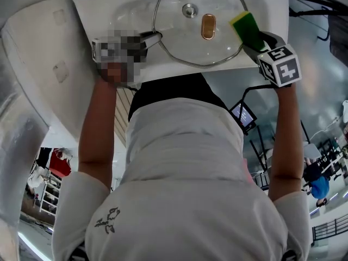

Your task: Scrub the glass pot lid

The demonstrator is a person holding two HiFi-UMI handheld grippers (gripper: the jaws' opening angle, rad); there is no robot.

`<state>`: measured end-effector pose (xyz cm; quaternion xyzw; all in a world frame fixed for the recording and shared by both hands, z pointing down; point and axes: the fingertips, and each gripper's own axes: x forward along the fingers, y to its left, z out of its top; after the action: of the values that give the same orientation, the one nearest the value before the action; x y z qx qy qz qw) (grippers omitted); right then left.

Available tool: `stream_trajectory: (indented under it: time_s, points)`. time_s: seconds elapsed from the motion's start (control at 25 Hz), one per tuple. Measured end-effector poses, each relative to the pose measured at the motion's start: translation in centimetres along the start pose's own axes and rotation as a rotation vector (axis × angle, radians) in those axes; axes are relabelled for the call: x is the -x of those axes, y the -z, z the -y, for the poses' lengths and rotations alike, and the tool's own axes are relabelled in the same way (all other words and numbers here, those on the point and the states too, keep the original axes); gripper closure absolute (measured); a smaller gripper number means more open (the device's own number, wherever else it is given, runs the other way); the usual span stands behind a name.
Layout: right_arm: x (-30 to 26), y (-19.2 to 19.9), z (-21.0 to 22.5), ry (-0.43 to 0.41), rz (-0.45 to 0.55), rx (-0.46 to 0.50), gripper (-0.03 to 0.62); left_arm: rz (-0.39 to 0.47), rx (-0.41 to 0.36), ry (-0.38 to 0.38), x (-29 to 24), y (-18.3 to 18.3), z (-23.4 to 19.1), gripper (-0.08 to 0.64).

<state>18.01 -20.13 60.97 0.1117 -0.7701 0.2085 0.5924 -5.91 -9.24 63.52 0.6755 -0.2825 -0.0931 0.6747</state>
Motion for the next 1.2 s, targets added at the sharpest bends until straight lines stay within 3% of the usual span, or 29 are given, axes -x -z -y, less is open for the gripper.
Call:
stream_trajectory:
  time_s: [0.2,0.36,0.56,1.0,1.08,1.2]
  points:
    - [-0.8,-7.3,-2.6,-0.031,0.091,0.040,0.296,-0.002,0.006,-0.001,0.0,0.1,0.1,0.472]
    - [-1.4,-9.5,-3.7,-0.027,0.109,0.026,0.296,-0.005,0.002,-0.002,-0.1,0.0,0.1,0.472]
    - [-1.4,-8.9,-3.0,-0.017,0.114,-0.010,0.298,0.005,-0.024,-0.013,0.2,-0.3,-0.3,0.473]
    - [-0.6,-1.6,3.8,0.058,0.031,-0.153,0.298,-0.001,-0.019,0.002,0.1,-0.1,-0.2,0.473]
    - [-0.5,-1.7,4.0,0.064,0.022,-0.135,0.298,-0.001,-0.018,0.004,0.1,-0.2,-0.2,0.472]
    - [-0.1,-4.3,3.4,0.073,0.042,-0.021,0.297,-0.002,-0.010,0.010,-0.1,-0.1,0.1,0.473]
